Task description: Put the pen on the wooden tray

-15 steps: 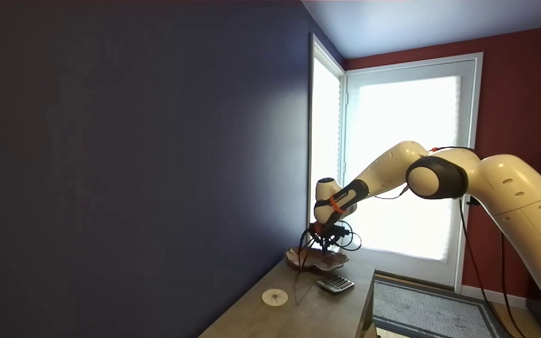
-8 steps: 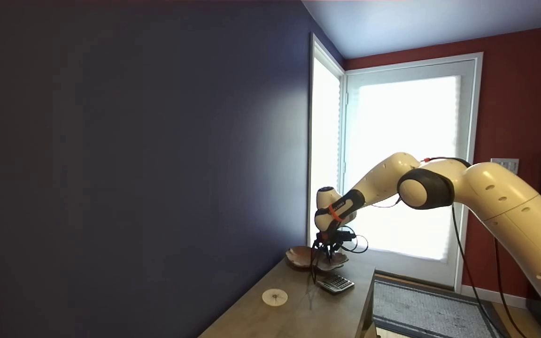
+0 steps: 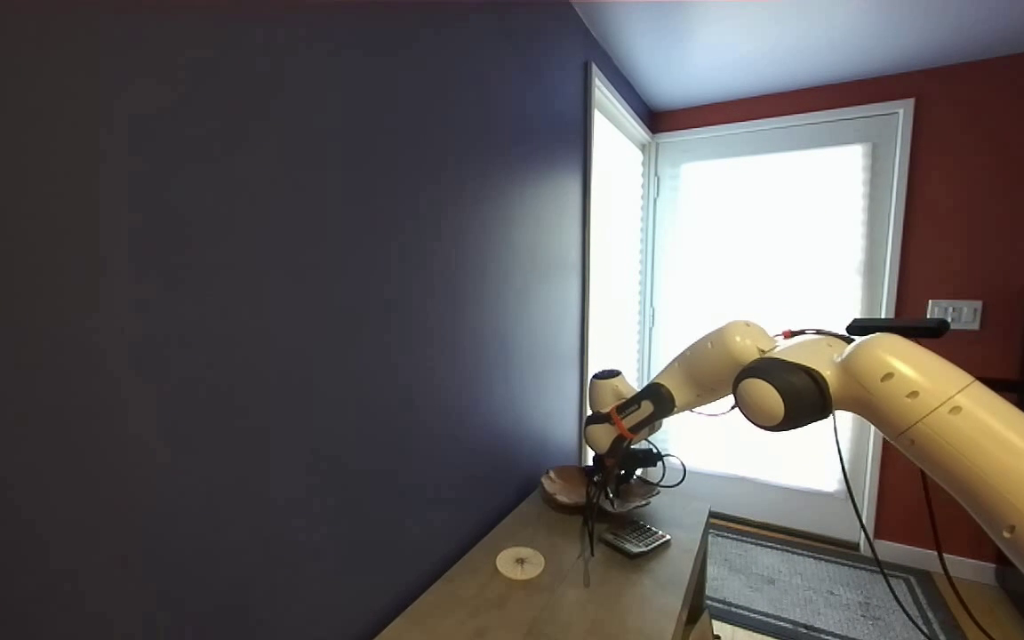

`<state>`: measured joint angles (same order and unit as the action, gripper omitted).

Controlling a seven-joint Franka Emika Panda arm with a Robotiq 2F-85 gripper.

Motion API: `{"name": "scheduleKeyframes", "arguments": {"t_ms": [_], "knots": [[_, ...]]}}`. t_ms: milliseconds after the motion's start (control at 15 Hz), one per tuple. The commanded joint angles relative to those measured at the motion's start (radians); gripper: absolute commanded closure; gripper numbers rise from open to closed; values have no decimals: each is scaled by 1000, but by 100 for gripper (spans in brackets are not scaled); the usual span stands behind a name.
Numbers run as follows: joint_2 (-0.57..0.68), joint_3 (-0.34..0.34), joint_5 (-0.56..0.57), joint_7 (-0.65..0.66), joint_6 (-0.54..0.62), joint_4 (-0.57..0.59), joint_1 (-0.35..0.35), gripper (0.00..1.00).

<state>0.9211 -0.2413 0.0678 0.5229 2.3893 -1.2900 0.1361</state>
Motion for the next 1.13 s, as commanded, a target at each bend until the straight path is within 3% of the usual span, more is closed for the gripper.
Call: {"name": "scheduleKeyframes", "arguments": {"t_ms": [0, 400, 800, 867, 1067], "knots": [[47, 12, -46, -42, -34, 94, 23, 42], [-101, 38, -129, -80, -39, -15, 53, 0], [-353, 65, -199, -165, -64, -209, 76, 0], [-228, 33, -161, -119, -50, -73, 59, 0], [-319, 40, -172, -138, -72, -150, 60, 0]]}}
